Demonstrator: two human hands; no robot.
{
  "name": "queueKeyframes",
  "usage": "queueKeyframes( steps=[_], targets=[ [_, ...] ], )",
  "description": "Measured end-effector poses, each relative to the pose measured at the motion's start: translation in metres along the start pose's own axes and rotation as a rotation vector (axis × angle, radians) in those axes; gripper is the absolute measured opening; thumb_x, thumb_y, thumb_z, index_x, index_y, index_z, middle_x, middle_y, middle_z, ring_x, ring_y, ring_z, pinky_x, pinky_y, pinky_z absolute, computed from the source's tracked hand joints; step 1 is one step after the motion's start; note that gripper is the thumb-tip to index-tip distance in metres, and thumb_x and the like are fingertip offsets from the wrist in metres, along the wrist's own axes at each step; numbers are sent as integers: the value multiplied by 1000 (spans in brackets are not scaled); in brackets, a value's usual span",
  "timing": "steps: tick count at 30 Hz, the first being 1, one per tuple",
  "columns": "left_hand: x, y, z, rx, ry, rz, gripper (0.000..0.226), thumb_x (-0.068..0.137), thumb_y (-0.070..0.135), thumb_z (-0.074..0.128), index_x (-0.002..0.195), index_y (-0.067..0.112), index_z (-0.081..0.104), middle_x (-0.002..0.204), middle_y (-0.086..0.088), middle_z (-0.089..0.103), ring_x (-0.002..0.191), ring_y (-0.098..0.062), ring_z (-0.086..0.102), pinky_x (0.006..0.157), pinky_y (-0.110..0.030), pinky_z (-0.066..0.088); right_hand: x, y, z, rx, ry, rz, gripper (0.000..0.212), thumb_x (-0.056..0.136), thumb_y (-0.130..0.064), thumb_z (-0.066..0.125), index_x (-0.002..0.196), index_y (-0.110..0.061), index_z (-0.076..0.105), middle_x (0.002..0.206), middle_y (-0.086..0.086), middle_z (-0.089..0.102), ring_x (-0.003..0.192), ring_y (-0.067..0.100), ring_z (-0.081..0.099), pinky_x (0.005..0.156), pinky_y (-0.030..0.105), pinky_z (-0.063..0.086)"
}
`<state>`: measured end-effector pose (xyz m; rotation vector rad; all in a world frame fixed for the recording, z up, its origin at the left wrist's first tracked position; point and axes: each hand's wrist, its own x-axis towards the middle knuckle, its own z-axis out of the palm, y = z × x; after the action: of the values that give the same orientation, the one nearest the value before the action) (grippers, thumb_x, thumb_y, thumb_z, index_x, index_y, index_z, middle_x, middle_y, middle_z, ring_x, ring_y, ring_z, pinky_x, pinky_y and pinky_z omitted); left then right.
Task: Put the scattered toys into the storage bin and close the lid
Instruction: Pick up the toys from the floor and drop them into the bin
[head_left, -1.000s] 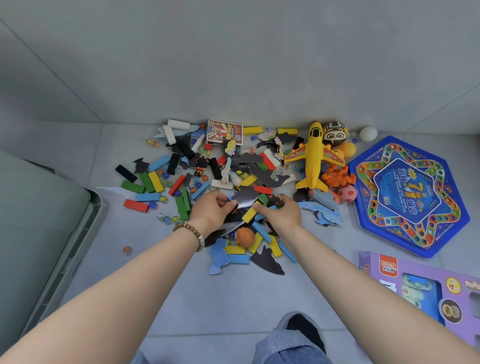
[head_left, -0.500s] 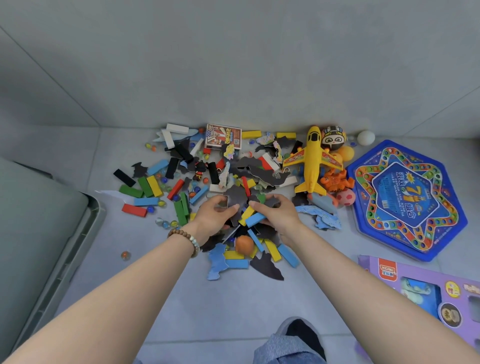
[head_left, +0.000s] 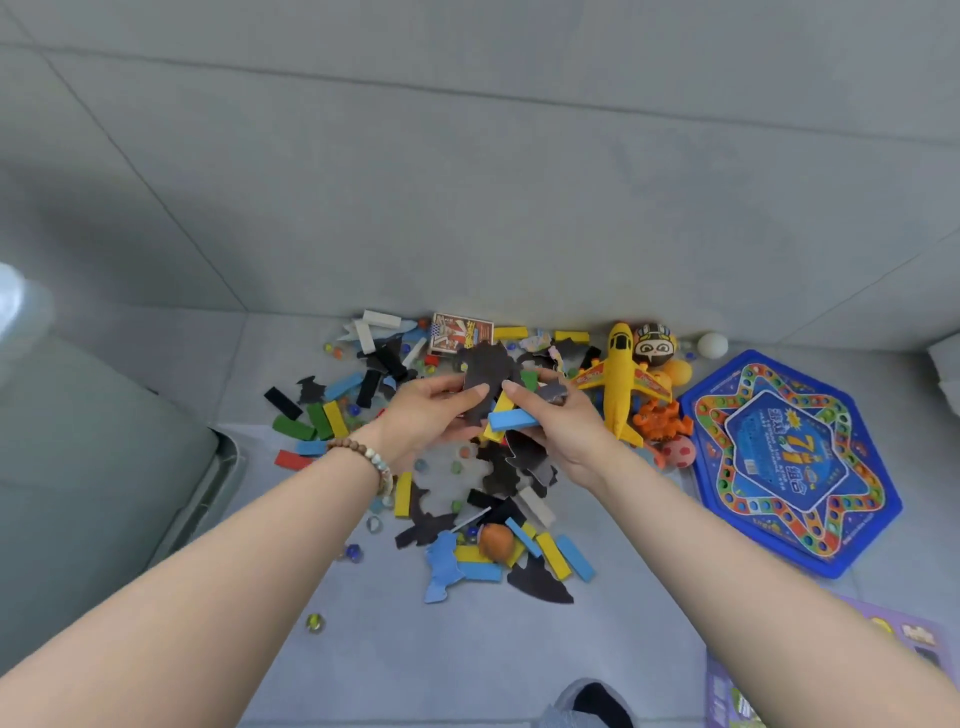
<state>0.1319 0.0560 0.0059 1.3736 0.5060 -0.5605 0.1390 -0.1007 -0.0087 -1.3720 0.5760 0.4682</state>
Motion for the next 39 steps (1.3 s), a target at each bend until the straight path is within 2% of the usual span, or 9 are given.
queueKeyframes(
  steps=[4, 6, 12, 19, 23, 26, 29, 33, 39],
  targets=[
    [-61, 70, -25, -17, 33, 118, 15, 86, 20, 67, 99, 17, 61, 94, -3, 68, 65, -11, 68, 65, -18, 58, -47, -73, 45, -60, -96, -117, 54, 77, -19, 76, 123, -8, 50, 116, 14, 62, 88, 17, 66, 68, 23, 58],
    [-103, 101, -44, -57, 67, 199, 10, 86, 19, 67, 88, 21, 58, 85, 0, 68, 61, -9, 68, 63, -17, 57, -81, -107, 76, -86, -163, -179, 47, 80, -18, 74, 119, -9, 51, 105, 9, 63, 83, 13, 65, 63, 19, 56],
    [-232, 153, -139, -118, 208, 405, 11, 86, 18, 67, 91, 20, 58, 80, 6, 73, 63, -1, 69, 63, -17, 57, -189, -155, 199, -146, -371, -307, 28, 79, -16, 74, 102, -15, 56, 102, 13, 66, 81, 18, 67, 65, 20, 58],
    [-330, 106, -290, -193, 523, 398, 12, 84, 21, 69, 88, 25, 58, 68, 12, 72, 59, -1, 67, 60, -17, 57, -257, -89, 366, -204, -631, -180, 22, 81, -12, 72, 91, -15, 53, 98, 14, 63, 74, 17, 65, 62, 21, 58],
    [-338, 47, -353, -215, 684, 276, 31, 84, 24, 69, 111, 22, 54, 88, 3, 68, 71, -8, 65, 58, -17, 55, -250, -15, 430, -323, -670, -93, 29, 82, -15, 71, 104, -11, 53, 113, 16, 59, 84, 19, 63, 55, 20, 56],
    [-332, 1, -383, -201, 729, 132, 39, 89, 28, 63, 125, 15, 51, 101, 0, 64, 85, -11, 62, 64, -18, 52, -229, 30, 445, -573, -672, -74, 37, 89, -22, 64, 122, -10, 51, 124, 9, 53, 105, 21, 56, 73, 29, 58],
    [-328, -35, -401, -6, 809, -57, 60, 92, 36, 56, 142, 8, 37, 127, -7, 51, 113, -22, 52, 88, -30, 42, -202, 46, 432, -1048, -638, -200, 56, 92, -30, 56, 141, -10, 37, 142, 7, 43, 126, 23, 46, 101, 30, 40],
    [-327, -50, -412, 229, 891, -94, 59, 94, 31, 54, 141, 2, 34, 143, -12, 43, 130, -26, 42, 103, -29, 32, -192, 16, 407, -1247, -625, -404, 56, 93, -30, 56, 142, -11, 37, 144, 6, 42, 129, 20, 45, 100, 24, 33],
    [-314, 10, -362, 619, 824, 101, 57, 95, 40, 47, 143, 13, 33, 141, -9, 47, 128, -29, 45, 104, -36, 38, -196, -68, 360, -1336, -542, -684, 52, 93, -33, 55, 141, -20, 39, 147, -2, 39, 135, 18, 38, 108, 31, 30]
  ],
)
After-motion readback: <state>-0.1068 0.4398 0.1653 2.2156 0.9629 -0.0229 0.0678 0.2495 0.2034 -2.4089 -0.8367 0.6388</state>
